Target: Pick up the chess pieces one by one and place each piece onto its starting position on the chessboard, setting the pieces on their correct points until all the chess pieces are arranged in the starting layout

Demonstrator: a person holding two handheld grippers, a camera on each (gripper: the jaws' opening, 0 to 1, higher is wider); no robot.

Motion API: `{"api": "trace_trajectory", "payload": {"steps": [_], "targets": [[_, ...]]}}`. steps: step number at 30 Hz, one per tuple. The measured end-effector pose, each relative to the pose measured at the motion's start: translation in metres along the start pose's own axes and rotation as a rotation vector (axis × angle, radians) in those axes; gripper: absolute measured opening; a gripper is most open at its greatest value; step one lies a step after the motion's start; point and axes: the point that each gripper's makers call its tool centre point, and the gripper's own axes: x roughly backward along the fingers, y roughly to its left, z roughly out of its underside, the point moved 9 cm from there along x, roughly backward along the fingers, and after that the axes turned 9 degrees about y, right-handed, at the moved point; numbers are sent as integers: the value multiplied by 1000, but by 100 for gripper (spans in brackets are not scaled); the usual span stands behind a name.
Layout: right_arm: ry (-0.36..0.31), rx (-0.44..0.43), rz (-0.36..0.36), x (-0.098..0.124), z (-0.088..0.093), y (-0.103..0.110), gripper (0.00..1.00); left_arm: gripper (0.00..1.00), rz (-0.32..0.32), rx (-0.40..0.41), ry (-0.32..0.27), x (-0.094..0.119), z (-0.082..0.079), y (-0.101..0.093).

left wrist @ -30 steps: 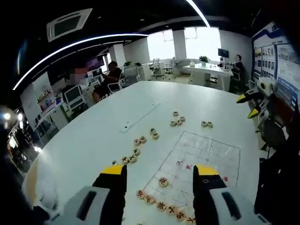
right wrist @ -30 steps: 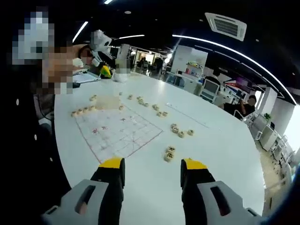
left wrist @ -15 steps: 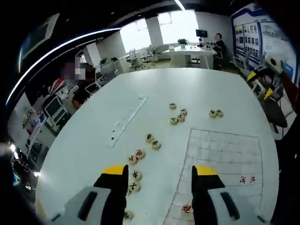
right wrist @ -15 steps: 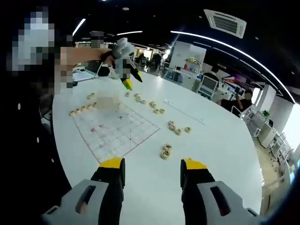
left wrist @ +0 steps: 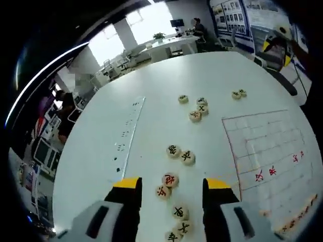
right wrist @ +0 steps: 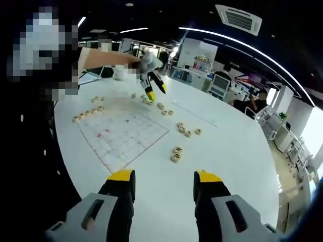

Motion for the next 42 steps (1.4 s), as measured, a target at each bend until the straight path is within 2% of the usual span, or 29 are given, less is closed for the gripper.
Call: {"api": "trace_trajectory", "payload": {"steps": [1,4,5,8,10,13,15,17,18,22,25,32,36,37,38,42], "targets": [[2,-1,0,0,0,0,47,46,25,0,-20,-3,-2,0],[13,-7,1,0,2,1,47,40,54,-33,-17,-11,-4,-3],[17,-9,2,-1,2,2,47,38,66,-70,15,-16,-3,-4],[23,-13,0,-2,2,3,47,34,68,-111,53,-25,-2,-7],[25,-16,-1,-2,2,3,47,34,73,-114,53,-30,-2,-9],[27,-19,-4,-4,2,2,47,34,89,-98,61,-35,-1,-9],[30,-18,-6,-5,3,2,47,31,85,-106,69,-41,4,1],[31,-20,-9,-5,4,2,47,28,86,-54,81,-42,6,4],[31,-20,-9,-6,4,1,47,27,80,-61,72,-43,5,6],[29,-25,-10,-6,5,1,47,25,117,-27,40,-45,6,6],[29,-28,-11,-6,7,0,47,20,129,-34,53,-50,9,4],[19,-26,-18,-7,7,2,47,20,129,0,59,-49,8,4],[10,-26,-22,-7,8,2,47,20,125,122,37,-37,6,4],[4,-26,-24,-7,8,2,47,20,106,184,19,-28,7,5],[-2,-25,-25,-8,8,2,46,20,100,200,8,-23,7,4],[-29,-13,-46,-15,5,-1,46,20,9,299,-58,8,13,-4]]}}
